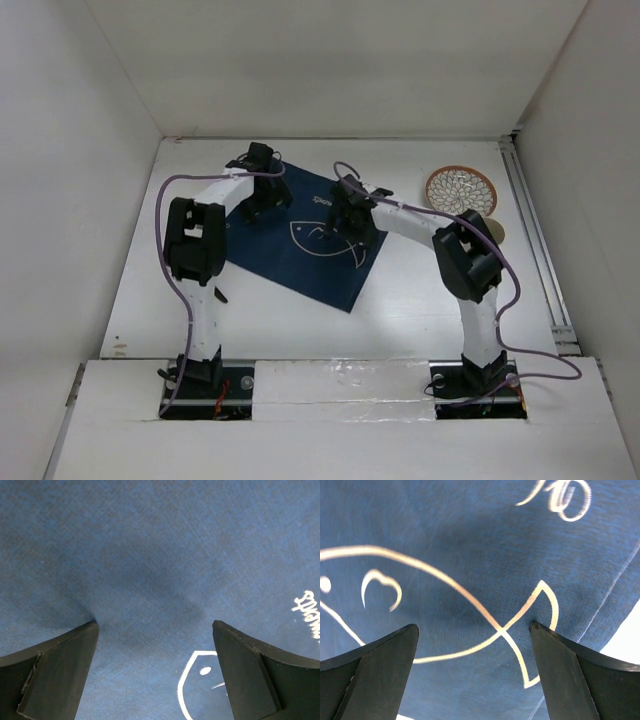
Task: Set the dinner table for one person
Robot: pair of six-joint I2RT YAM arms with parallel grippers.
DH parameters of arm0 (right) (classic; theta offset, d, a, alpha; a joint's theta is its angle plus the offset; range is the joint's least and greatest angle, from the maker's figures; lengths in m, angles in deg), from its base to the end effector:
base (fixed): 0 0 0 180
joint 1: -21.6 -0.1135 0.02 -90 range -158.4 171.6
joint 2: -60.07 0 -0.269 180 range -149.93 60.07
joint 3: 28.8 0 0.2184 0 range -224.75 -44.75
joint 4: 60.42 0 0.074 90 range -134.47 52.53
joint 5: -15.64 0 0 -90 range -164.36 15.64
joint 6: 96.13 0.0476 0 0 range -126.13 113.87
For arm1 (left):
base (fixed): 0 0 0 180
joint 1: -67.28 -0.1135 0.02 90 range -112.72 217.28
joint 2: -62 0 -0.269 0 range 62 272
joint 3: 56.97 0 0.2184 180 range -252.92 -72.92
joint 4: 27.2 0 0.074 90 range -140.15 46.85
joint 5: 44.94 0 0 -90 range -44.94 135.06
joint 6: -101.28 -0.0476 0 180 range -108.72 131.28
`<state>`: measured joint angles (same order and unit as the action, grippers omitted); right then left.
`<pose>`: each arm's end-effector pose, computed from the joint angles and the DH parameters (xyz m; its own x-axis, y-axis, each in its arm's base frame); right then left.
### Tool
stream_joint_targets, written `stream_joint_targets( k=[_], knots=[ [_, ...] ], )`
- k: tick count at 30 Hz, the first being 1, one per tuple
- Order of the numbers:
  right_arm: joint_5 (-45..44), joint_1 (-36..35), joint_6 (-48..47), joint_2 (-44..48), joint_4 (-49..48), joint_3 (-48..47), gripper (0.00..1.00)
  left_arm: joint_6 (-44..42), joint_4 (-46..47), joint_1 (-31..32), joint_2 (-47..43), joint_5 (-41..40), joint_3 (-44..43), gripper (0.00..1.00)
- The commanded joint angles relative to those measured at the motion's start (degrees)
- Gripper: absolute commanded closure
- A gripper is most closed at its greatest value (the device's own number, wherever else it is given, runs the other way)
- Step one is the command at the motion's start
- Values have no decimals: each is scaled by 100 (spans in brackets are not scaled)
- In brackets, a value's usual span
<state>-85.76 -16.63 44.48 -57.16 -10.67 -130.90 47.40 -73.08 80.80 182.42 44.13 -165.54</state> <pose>0.3241 0.2433 0.1864 -0.8692 0.2797 -0.4077 0.2066 0.9546 0.2145 0.4230 -0.1009 0.1978 -0.7969 -0.4146 -0.4394 -0.3026 0.9035 -0.3036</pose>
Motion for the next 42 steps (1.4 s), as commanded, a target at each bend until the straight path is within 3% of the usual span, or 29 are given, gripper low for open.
stream_joint_targets(
  k=[1, 9, 13, 24, 30, 37, 42],
  knots=[
    [-301, 360, 11, -520, 803, -217, 1, 141, -242, 54, 148, -109, 41, 1],
    [-416, 1484, -814, -1108, 1243, -1438, 1, 360, 84, 405, -63, 137, 429, 1],
    [-487, 1784, -1360, -1819, 1743, -2780, 1, 545, 224, 748, 7, 295, 298, 1],
    [76, 2084, -2169, -2814, 2569, -5007, 1, 958, 417, 1355, 430, 506, 165, 1],
    [69, 2197, -2354, -2473, 2324, -4841, 1, 1064, 366, 1355, -36, 243, 411, 1],
    [-635, 2022, -2222, -1058, 1674, -3296, 1, 880, -161, 1241, -133, -390, -72, 1],
    [-892, 1908, -2440, -942, 1394, -2978, 1, 879, 13, 1127, -255, -391, 270, 1]
  ],
)
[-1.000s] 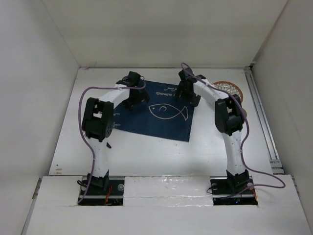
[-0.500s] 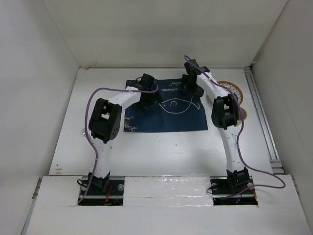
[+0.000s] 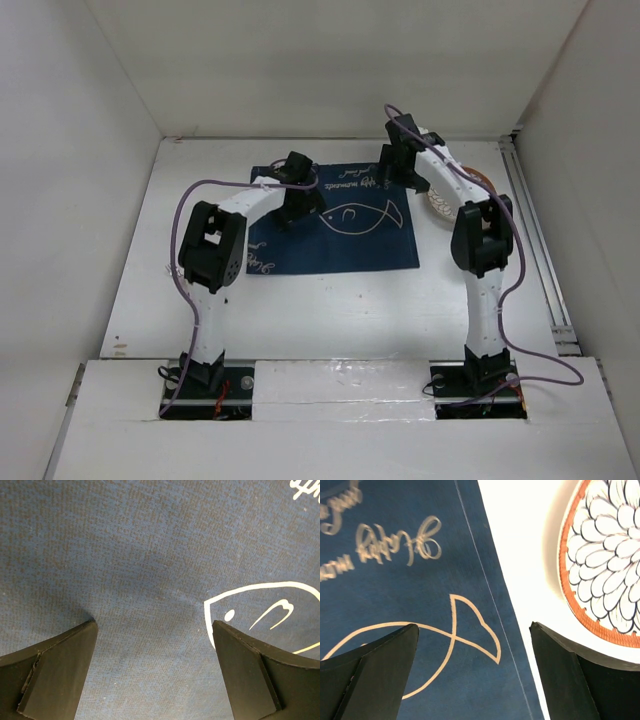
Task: Set the dinner table for one person
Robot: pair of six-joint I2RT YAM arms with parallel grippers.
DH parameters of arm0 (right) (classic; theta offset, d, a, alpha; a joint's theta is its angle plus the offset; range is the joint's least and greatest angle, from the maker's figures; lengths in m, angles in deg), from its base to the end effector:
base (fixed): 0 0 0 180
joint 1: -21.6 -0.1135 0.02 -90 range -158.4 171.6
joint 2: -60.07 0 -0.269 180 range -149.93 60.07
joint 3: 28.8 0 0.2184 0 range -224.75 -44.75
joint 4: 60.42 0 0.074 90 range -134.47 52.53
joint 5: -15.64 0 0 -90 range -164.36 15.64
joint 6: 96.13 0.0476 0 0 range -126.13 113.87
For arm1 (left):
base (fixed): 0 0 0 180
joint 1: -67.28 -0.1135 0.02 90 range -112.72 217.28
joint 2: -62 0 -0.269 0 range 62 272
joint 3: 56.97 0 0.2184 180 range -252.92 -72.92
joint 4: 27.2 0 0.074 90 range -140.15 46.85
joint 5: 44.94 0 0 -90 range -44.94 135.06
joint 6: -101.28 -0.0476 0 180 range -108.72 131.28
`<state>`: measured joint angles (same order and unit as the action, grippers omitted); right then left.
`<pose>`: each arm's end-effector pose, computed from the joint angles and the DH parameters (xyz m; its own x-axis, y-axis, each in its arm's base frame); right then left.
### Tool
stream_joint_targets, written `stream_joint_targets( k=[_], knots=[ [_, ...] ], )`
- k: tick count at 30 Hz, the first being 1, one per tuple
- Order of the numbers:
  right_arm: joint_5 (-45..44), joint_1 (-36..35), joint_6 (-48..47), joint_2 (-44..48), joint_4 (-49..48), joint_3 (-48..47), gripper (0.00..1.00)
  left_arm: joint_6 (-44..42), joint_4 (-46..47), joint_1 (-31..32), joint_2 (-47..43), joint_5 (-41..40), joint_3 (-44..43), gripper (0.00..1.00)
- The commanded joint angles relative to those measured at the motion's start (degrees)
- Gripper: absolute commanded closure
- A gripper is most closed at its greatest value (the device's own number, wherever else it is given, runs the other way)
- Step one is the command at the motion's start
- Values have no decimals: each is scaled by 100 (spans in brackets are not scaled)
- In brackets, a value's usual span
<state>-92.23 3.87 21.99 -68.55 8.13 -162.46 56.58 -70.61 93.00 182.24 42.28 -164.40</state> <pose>0.4413 0.1258 0.2361 -0.8270 0.2065 -0.5228 0.2612 0.9648 -0.0320 0.3938 -0.1871 0.1964 -0.8176 -0.3942 -0.4197 -0.2445 0.8976 -0.3669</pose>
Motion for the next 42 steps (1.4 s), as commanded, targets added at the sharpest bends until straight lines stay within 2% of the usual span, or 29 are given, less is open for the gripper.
stream_joint_targets(
  k=[1, 4, 9, 13, 22, 26, 34, 42],
  knots=[
    [26, -142, -254, 249, -574, 239, 1, -39, -233, -93, -299, -205, 157, 1],
    [274, -291, -254, 249, -628, 380, 1, -205, -180, -93, -230, -205, 132, 1],
    [381, -704, -254, 557, -1128, 1205, 1, -565, -469, -146, 200, -476, -570, 1],
    [451, -880, -202, 706, -1462, 1882, 1, -636, -523, -146, 429, -529, -792, 1],
    [521, -933, 124, 583, -1700, 2331, 1, -689, -610, -260, 535, -600, -1002, 1],
    [442, -933, 124, 452, -1507, 2077, 1, -689, -453, -260, 360, -521, -775, 1],
    [442, -933, 176, 715, -1454, 1954, 1, -689, -620, -260, 79, -574, -958, 1],
    [442, -819, -122, 777, -971, 970, 1, -689, -813, -260, -430, -574, -1161, 1]
  ],
)
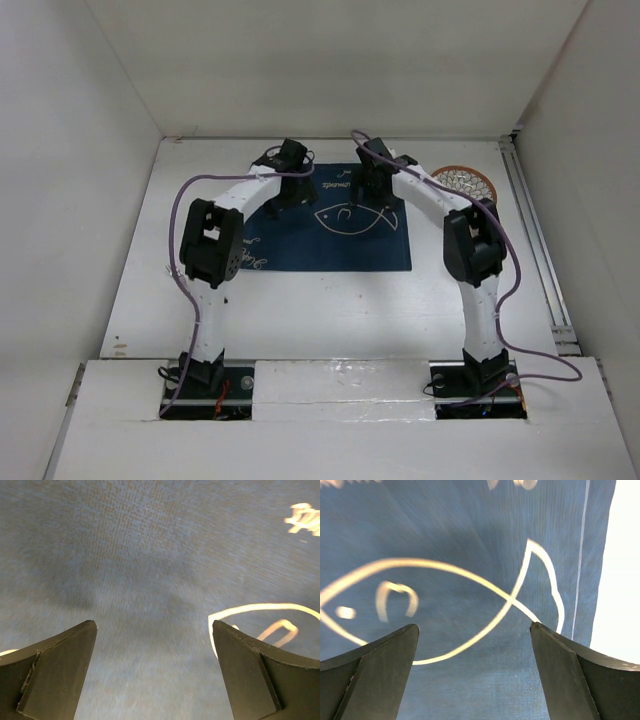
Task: Set the dinner table for one person
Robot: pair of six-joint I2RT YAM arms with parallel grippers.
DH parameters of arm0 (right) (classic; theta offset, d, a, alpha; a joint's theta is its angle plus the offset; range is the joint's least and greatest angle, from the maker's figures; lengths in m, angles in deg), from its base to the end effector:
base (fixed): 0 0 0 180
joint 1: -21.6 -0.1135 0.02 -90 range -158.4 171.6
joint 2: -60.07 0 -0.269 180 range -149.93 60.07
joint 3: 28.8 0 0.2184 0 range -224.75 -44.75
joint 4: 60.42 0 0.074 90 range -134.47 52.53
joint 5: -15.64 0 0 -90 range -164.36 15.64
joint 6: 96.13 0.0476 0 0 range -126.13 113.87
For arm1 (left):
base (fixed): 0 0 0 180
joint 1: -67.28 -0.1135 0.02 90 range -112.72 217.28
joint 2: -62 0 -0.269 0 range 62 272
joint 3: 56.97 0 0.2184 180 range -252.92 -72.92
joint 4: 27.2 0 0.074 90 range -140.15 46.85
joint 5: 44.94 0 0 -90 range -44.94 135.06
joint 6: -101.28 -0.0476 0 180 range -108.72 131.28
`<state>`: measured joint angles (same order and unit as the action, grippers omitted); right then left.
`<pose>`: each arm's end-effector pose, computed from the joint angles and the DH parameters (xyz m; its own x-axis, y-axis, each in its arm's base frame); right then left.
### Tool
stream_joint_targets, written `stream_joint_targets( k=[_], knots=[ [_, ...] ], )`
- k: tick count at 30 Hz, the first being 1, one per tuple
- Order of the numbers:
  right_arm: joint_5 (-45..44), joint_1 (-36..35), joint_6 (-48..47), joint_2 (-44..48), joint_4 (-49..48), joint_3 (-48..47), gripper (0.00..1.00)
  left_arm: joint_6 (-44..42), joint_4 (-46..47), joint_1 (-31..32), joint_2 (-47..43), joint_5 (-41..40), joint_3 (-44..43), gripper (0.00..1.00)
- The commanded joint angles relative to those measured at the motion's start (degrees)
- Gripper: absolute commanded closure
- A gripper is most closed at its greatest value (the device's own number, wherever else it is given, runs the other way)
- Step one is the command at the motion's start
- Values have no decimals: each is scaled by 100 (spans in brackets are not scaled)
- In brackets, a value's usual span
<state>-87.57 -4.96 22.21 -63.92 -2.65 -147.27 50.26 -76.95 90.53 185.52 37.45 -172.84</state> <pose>0.4001 0.1878 0.2080 -0.8663 0.0836 -0.4925 0.0770 0.9965 0.0337 0.4162 -0.1720 0.2066 -0.8066 -0.3321 -0.4890 -0.2337 0.9390 -0.2522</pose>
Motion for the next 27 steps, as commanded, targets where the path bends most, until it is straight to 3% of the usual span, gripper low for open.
stream_joint_targets(
  k=[1, 5, 8, 12, 17, 22, 27],
  knots=[
    [-23, 125, -196, 435, 107, -619, 1, -57, -179, -13, -838, -91, -318, 1],
    [459, 388, -522, 1129, -253, -507, 1, -5, -513, -13, -1286, -310, -545, 1],
    [819, 967, -645, 1780, -306, -155, 1, -5, -926, -13, -1944, -688, -608, 1],
    [575, 1864, -829, 2334, -131, 65, 1, -118, -1181, -13, -3113, -1058, -169, 1],
    [65, 3024, -900, 2467, 45, 232, 1, -514, -1067, -13, -4746, -1119, 1376, 1],
    [64, 3930, -724, 2300, 47, 548, 2, -909, -655, -13, -5645, -1119, 2581, 1],
    [1513, 4616, -724, 2397, -762, 1567, 1, -1015, -233, -13, -5787, -1286, 3240, 1]
  ],
)
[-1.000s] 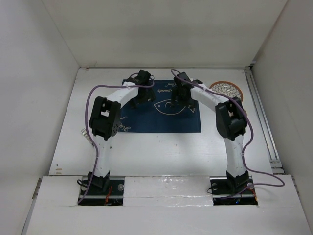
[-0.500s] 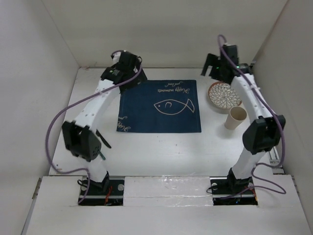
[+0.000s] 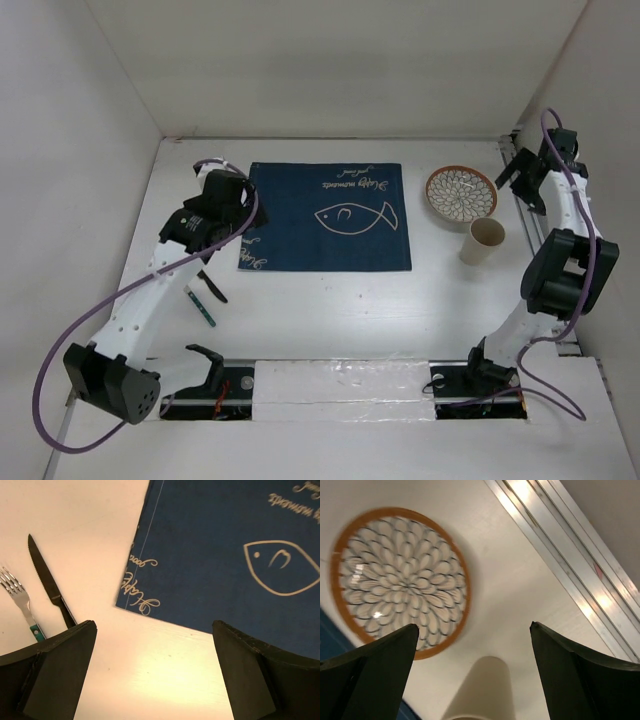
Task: Set the dinner table for one person
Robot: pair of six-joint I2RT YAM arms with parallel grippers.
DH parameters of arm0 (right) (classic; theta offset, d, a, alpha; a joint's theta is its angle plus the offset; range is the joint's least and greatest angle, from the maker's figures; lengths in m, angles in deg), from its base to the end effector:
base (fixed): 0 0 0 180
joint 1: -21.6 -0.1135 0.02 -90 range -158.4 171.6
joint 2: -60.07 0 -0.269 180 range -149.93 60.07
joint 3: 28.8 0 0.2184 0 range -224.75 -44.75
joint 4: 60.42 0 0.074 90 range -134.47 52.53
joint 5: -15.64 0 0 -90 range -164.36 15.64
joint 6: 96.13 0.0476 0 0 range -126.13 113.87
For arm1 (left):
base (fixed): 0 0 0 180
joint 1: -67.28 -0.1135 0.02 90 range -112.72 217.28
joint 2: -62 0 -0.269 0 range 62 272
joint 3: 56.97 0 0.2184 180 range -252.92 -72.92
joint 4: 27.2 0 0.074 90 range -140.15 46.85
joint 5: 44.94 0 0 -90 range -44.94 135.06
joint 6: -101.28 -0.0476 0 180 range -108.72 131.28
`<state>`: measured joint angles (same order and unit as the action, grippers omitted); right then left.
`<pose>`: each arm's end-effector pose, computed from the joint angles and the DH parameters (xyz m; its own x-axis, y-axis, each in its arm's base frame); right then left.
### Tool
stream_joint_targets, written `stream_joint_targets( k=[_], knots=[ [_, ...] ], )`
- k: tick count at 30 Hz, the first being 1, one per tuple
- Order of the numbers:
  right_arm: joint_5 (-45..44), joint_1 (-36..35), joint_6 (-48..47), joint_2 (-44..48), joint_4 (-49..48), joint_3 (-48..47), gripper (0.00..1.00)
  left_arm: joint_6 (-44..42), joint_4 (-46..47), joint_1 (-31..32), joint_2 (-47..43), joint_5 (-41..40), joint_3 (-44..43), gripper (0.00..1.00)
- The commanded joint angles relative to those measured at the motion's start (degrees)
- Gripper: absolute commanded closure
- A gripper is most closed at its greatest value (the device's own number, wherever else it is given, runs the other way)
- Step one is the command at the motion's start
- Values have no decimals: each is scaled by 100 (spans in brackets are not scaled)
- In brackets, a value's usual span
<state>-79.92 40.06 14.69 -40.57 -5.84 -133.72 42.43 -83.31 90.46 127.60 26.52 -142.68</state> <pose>0.3447 -0.1199 0.3008 -0.5493 0.5563 -0.6236 0.6088 0.7775 0.1574 0.1993 -0.0689 0.3635 -0.5331 -0.3052 -0.7890 -0.1625 0.9522 -0.2585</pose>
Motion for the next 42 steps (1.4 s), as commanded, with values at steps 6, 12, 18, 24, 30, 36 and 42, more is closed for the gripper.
stream_joint_targets(
  k=[6, 12, 18, 24, 30, 36, 42],
  knots=[
    [907, 167, -96, -245, -716, 450, 1, -294, 895, -6, -487, -325, 840, 1],
    [1391, 228, -148, -781, -910, 503, 1, -400, 1002, -6, -610, -80, 1025, 1],
    [1541, 281, -148, -1247, -946, 408, 1, -453, 1063, -6, -671, 123, 1025, 1],
    [1804, 334, -96, -1905, -691, -75, 4, -453, 1063, -6, -918, 123, 1078, 1],
    [1682, 281, -43, -2197, -445, -428, 21, -453, 1063, -6, -918, 123, 1078, 1],
    [1813, 281, 19, -2381, -330, -683, 67, -453, 1063, -6, -918, 123, 1078, 1],
    [1813, 281, 132, -2434, -277, -736, 100, -453, 1063, -6, -918, 123, 1078, 1]
  ],
)
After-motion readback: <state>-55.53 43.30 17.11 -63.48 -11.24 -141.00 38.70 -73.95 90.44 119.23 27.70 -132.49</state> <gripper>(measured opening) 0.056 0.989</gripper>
